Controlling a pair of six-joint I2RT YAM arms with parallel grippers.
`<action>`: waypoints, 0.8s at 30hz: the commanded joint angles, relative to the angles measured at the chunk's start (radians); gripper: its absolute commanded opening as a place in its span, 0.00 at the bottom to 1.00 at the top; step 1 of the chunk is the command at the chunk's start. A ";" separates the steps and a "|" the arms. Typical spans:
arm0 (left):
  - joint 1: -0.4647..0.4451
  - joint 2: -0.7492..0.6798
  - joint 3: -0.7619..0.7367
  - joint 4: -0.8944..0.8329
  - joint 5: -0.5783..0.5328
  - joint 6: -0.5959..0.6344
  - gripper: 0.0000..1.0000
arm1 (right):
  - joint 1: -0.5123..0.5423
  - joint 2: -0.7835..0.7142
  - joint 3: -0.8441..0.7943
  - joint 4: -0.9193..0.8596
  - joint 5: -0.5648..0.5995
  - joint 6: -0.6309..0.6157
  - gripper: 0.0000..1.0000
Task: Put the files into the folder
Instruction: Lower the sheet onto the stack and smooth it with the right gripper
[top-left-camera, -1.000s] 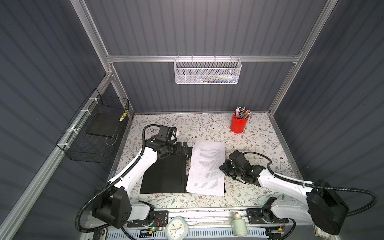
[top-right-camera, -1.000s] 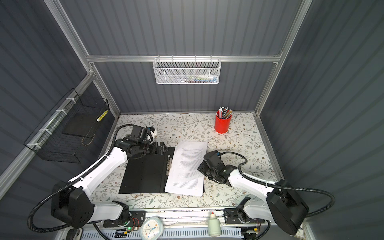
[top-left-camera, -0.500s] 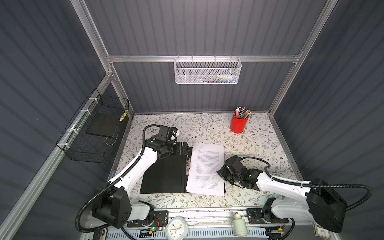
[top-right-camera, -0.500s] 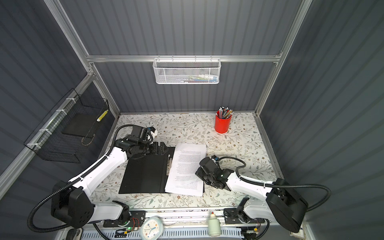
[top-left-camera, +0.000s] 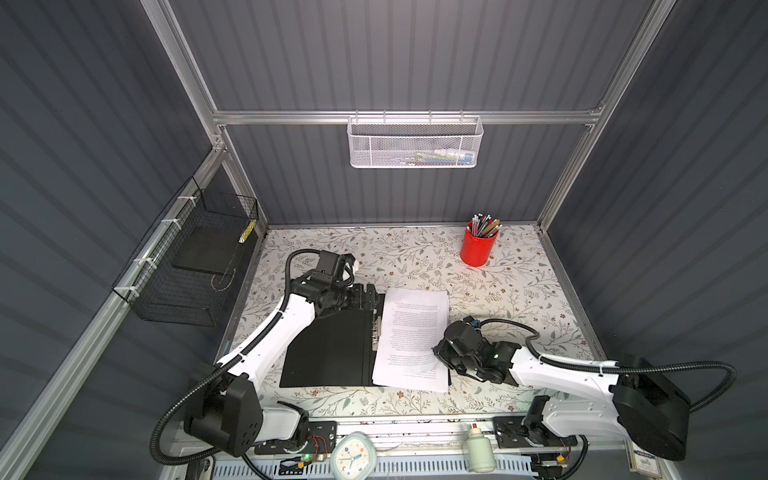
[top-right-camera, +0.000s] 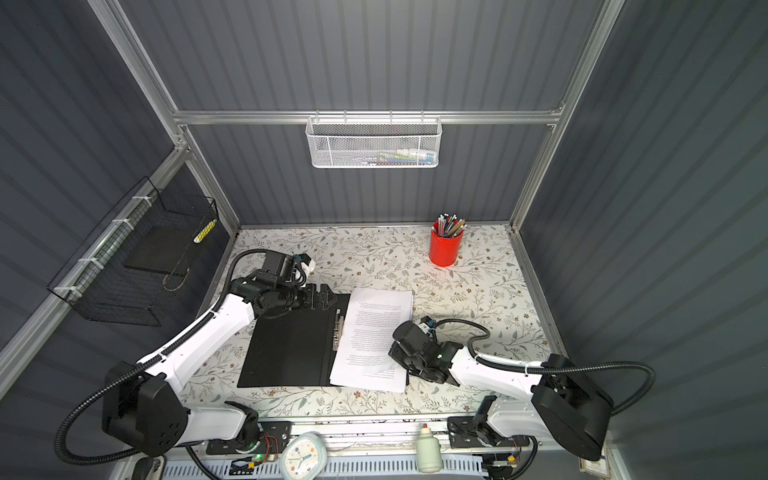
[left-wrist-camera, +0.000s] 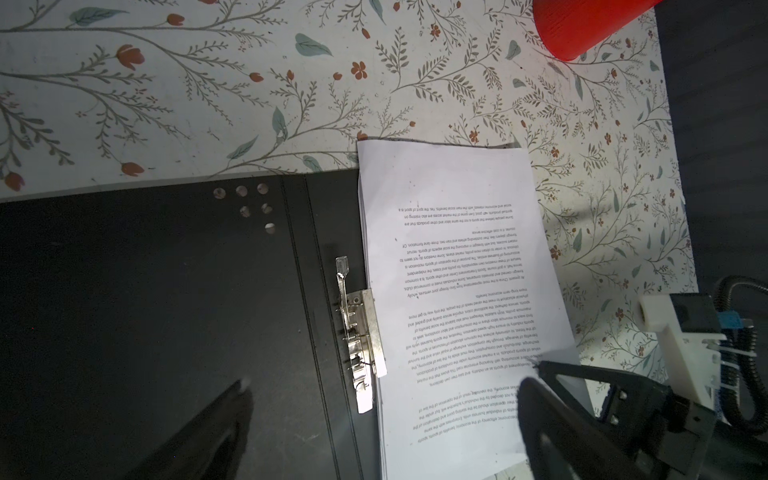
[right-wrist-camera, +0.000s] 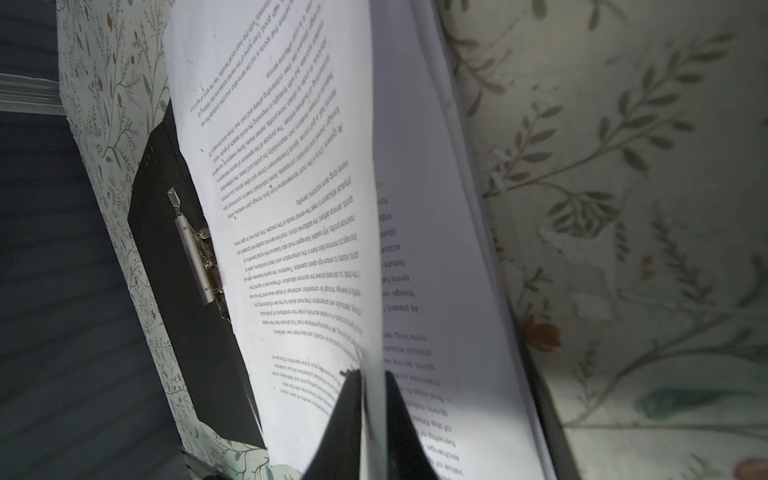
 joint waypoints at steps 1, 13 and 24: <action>0.007 -0.017 -0.007 -0.022 0.018 0.023 1.00 | 0.011 0.012 -0.013 -0.010 0.030 0.024 0.26; 0.007 -0.016 -0.007 -0.025 0.011 0.019 1.00 | 0.033 -0.041 0.046 -0.243 0.124 -0.002 0.82; 0.007 0.011 -0.023 -0.025 0.035 -0.003 1.00 | -0.355 -0.055 0.101 -0.114 -0.198 -0.541 0.93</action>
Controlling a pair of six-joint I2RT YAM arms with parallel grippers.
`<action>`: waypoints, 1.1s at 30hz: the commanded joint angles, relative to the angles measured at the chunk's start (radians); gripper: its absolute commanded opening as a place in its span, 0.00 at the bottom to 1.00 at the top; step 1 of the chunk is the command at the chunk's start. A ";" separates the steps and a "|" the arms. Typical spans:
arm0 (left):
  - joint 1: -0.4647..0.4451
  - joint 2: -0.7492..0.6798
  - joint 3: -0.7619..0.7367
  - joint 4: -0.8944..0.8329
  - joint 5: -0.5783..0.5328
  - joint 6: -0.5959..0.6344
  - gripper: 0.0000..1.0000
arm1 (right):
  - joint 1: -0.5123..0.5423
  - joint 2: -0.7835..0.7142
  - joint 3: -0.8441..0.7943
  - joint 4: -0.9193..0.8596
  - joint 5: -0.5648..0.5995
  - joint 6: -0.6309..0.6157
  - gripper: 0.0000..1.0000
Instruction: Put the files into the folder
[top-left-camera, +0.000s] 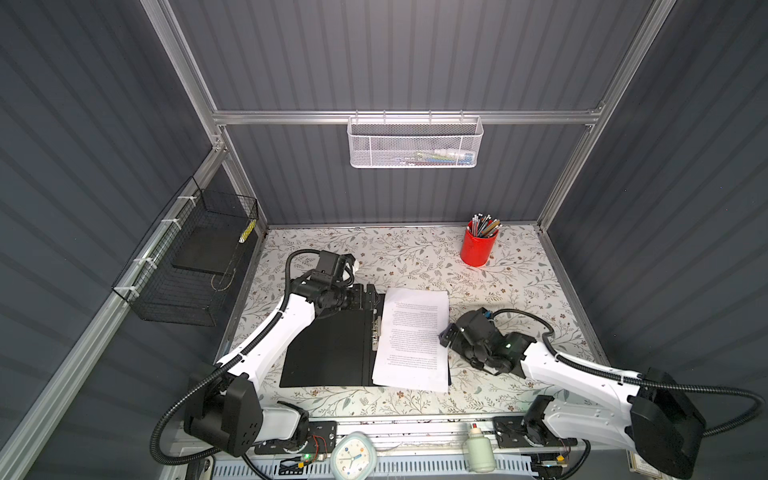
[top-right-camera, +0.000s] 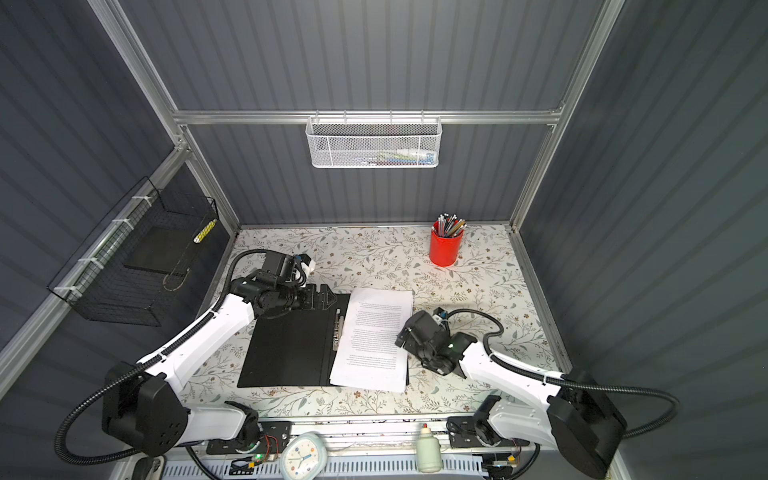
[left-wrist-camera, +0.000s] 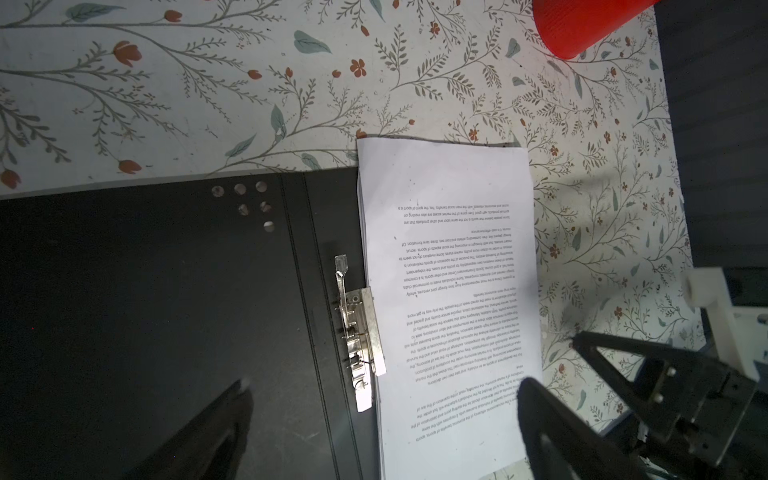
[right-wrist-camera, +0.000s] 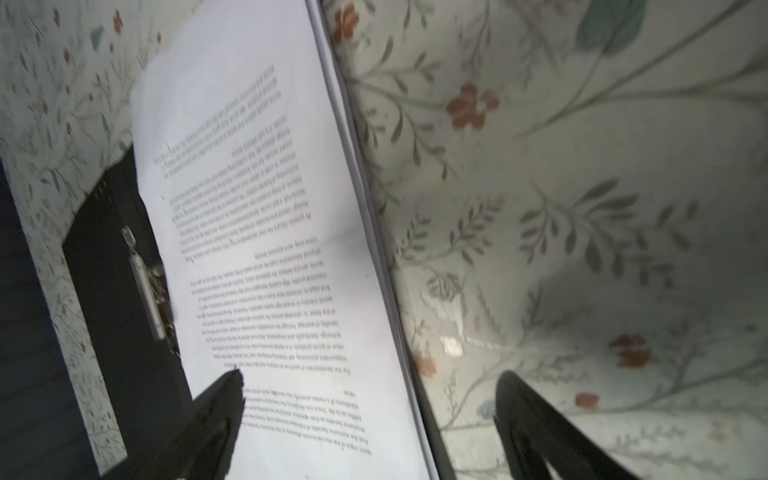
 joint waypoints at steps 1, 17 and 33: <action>0.007 0.016 -0.026 -0.019 0.034 -0.006 1.00 | -0.150 0.052 0.054 0.122 -0.212 -0.296 0.93; 0.025 0.091 -0.034 0.001 0.066 -0.049 1.00 | -0.381 0.540 0.363 0.177 -0.522 -0.597 0.81; 0.034 0.122 0.021 -0.022 0.061 -0.033 1.00 | -0.438 0.714 0.399 0.268 -0.657 -0.539 0.81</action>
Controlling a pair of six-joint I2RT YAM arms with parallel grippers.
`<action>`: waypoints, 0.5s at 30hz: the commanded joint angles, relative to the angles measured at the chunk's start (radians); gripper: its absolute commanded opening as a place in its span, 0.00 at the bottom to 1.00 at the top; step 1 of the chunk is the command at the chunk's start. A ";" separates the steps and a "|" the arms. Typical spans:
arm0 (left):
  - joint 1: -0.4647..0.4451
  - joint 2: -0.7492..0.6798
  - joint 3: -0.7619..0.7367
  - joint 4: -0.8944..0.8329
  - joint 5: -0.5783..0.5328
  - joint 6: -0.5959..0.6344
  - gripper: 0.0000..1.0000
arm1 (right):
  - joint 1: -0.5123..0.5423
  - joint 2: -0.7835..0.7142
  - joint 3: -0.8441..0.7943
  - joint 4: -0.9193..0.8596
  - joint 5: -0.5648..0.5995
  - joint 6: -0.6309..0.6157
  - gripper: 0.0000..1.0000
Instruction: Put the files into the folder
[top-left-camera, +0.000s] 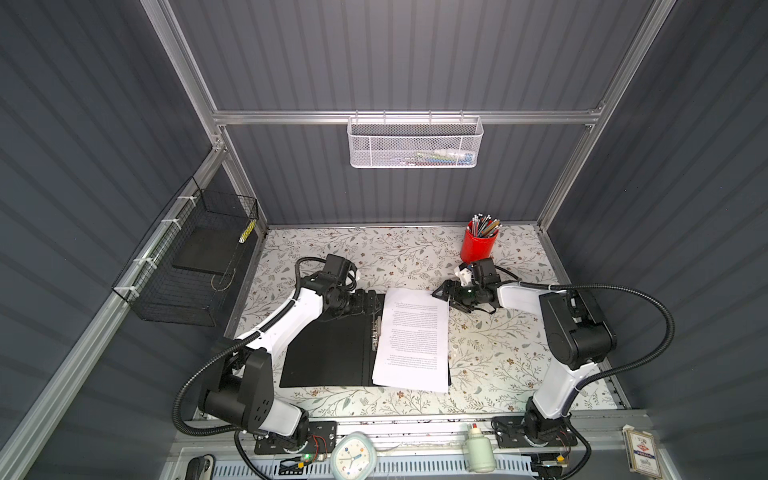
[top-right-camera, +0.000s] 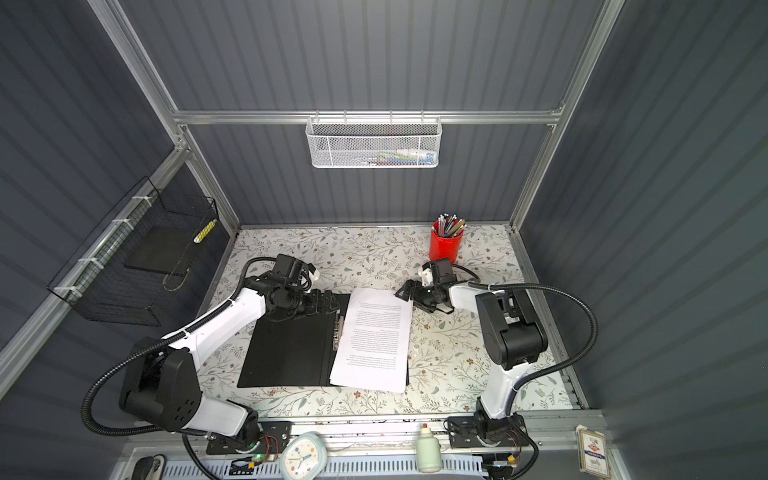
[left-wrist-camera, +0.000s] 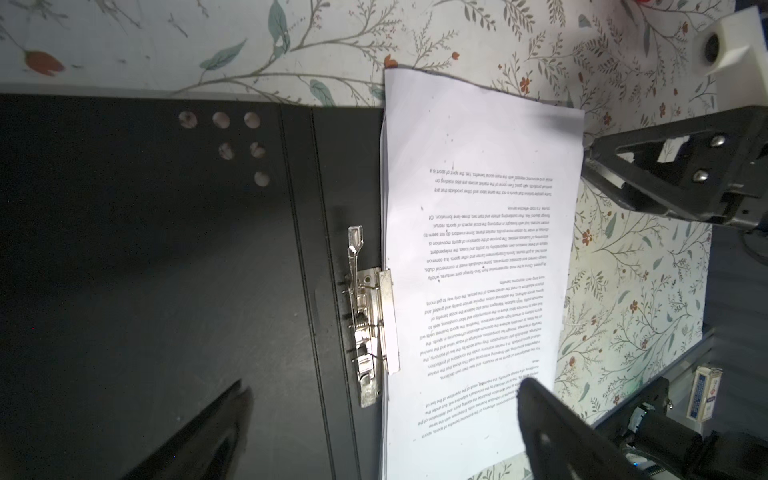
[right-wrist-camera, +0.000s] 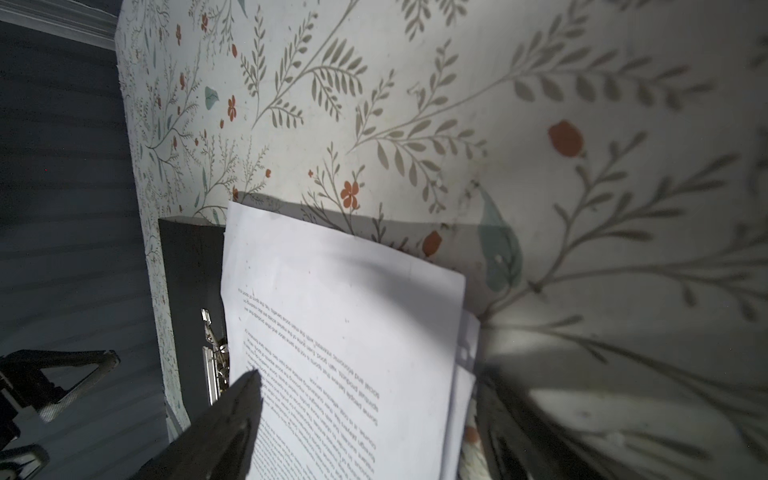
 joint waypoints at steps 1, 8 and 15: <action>0.009 -0.003 0.037 -0.026 0.007 0.006 1.00 | -0.020 0.035 -0.008 0.005 -0.038 0.024 0.81; 0.011 0.004 0.048 -0.031 0.010 0.008 1.00 | -0.026 0.088 0.001 0.044 -0.104 0.036 0.77; 0.012 -0.003 0.047 -0.032 0.008 0.008 1.00 | -0.027 0.107 -0.014 0.107 -0.139 0.054 0.68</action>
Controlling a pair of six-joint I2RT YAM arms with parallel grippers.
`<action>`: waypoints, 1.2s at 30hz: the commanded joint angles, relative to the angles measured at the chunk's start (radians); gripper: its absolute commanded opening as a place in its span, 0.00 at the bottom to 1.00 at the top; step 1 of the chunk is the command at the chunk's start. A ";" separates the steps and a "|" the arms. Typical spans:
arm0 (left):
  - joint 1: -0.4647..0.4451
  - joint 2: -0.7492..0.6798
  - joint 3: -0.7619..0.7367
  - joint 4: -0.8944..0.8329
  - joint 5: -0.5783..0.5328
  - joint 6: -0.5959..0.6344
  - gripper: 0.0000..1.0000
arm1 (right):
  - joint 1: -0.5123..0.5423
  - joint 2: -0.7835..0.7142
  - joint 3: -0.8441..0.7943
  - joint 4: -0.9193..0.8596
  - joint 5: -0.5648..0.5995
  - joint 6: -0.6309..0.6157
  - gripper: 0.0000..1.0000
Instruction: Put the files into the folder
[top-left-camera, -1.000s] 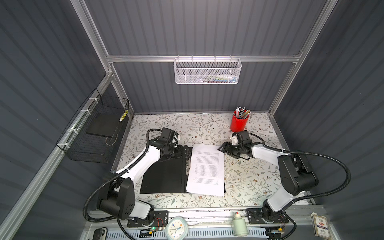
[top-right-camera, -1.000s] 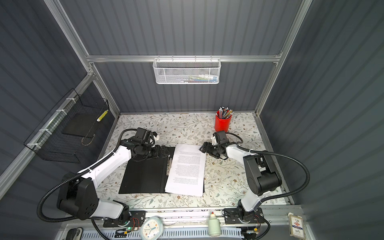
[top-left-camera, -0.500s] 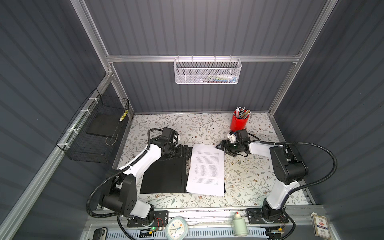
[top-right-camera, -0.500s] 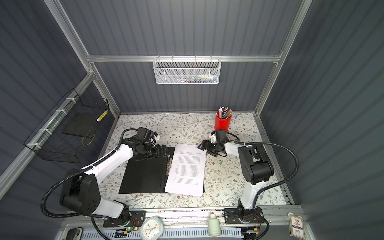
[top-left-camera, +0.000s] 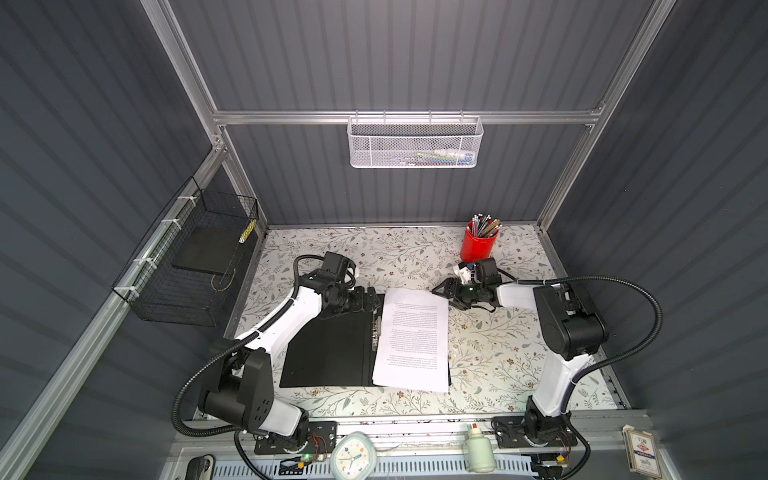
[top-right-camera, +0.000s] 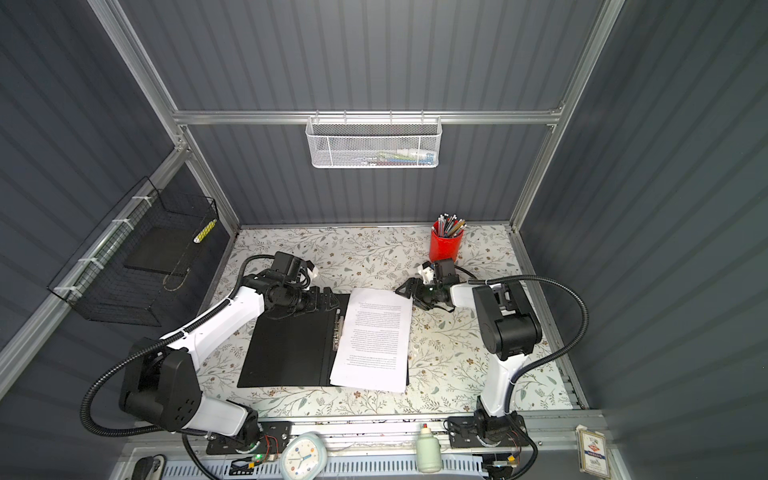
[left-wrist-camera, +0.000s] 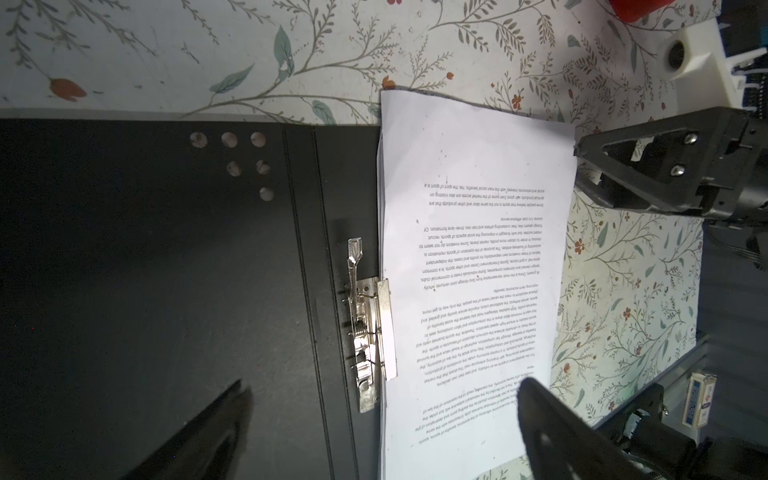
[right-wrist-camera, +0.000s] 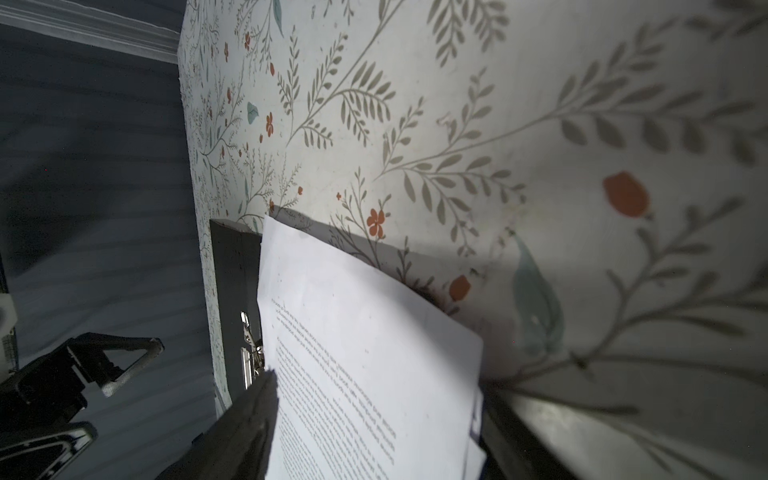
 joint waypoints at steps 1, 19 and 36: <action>0.007 -0.001 0.033 -0.029 0.008 0.007 1.00 | 0.000 0.028 -0.021 -0.015 -0.001 0.009 0.66; 0.015 -0.003 0.034 -0.045 -0.002 0.021 1.00 | 0.001 0.029 -0.032 0.032 -0.017 0.013 0.14; 0.018 -0.006 0.022 -0.048 -0.006 0.024 1.00 | 0.003 0.008 -0.002 0.033 -0.096 -0.031 0.02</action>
